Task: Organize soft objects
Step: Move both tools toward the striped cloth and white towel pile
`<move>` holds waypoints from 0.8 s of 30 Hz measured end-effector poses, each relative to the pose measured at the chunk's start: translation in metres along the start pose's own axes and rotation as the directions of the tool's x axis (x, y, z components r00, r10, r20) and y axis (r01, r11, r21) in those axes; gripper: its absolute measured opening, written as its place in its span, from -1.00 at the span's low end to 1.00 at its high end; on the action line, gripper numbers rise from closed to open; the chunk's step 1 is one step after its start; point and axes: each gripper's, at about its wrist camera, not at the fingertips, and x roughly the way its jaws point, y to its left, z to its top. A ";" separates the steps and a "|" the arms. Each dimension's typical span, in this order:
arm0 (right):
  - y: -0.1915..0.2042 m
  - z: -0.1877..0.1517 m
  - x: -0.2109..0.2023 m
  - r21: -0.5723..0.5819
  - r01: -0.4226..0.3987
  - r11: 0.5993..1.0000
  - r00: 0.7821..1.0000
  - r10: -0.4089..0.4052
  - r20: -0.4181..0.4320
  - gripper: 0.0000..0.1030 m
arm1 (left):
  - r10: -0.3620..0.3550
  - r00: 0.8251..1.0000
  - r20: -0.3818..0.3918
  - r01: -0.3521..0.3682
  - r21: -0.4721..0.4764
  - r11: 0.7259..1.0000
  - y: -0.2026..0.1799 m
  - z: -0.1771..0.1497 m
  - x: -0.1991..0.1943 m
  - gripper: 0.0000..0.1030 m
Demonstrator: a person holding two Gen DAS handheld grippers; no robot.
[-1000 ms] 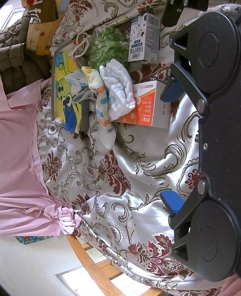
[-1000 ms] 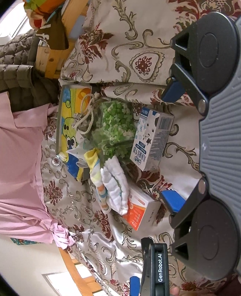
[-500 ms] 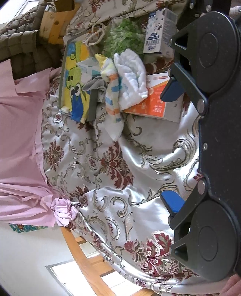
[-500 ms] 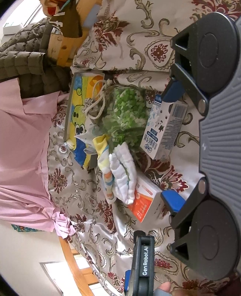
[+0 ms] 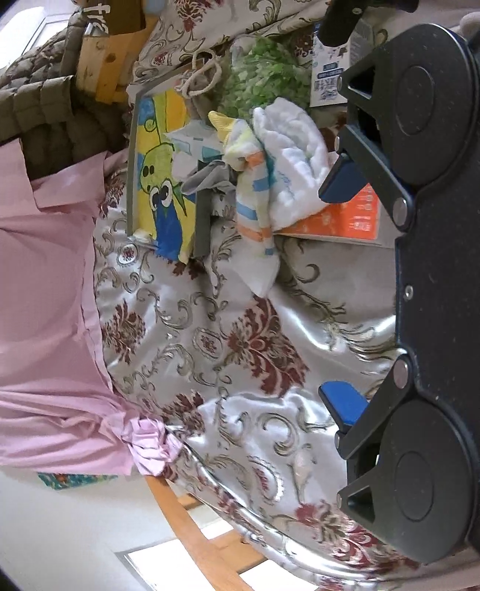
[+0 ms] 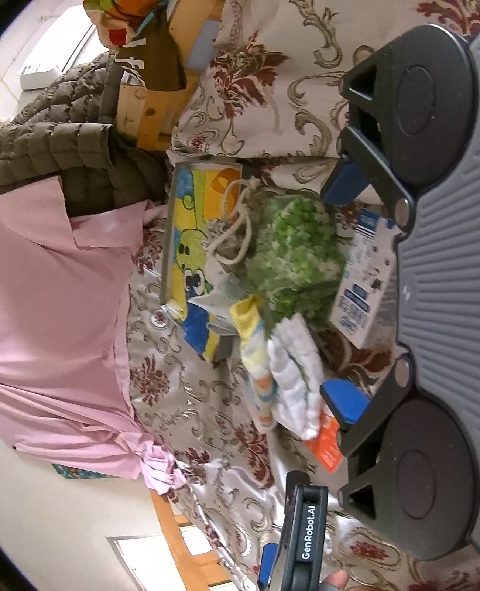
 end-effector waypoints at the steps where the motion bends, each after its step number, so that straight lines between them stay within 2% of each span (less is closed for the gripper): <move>1: -0.001 0.001 0.002 0.000 -0.001 1.000 1.000 0.001 0.004 0.99 | -0.001 1.000 0.005 0.001 0.013 1.000 -0.001 0.003 0.003 0.98; 4: -0.001 0.000 0.007 -0.013 -0.005 1.000 1.000 0.005 0.021 0.99 | -0.015 1.000 0.021 0.013 0.056 0.998 -0.003 0.012 0.011 0.98; 9: 0.002 -0.005 0.015 -0.026 -0.042 0.999 0.999 0.042 0.014 0.99 | -0.091 0.993 0.081 0.077 0.158 0.984 -0.004 0.026 0.026 0.98; 11: 0.005 -0.004 0.018 -0.034 -0.075 0.997 0.997 0.076 0.022 0.99 | -0.132 0.987 0.091 0.118 0.140 0.983 0.001 0.031 0.033 0.98; 15: 0.017 -0.001 0.027 -0.083 -0.123 0.989 0.991 0.127 0.042 0.99 | -0.219 0.974 0.060 0.218 0.025 0.976 0.014 0.040 0.055 0.98; 18: 0.030 0.002 0.037 -0.139 -0.161 0.977 0.984 0.169 0.047 0.99 | -0.314 0.949 0.006 0.314 -0.067 0.947 0.024 0.047 0.080 0.98; 21: 0.041 0.004 0.042 -0.175 -0.219 0.960 0.971 0.231 0.054 0.99 | -0.430 0.900 -0.067 0.421 -0.115 0.900 0.030 0.052 0.107 0.98; 24: 0.048 0.004 0.048 -0.188 -0.245 0.951 0.965 0.258 0.048 0.99 | -0.472 0.877 -0.093 0.451 -0.180 0.874 0.038 0.057 0.122 0.95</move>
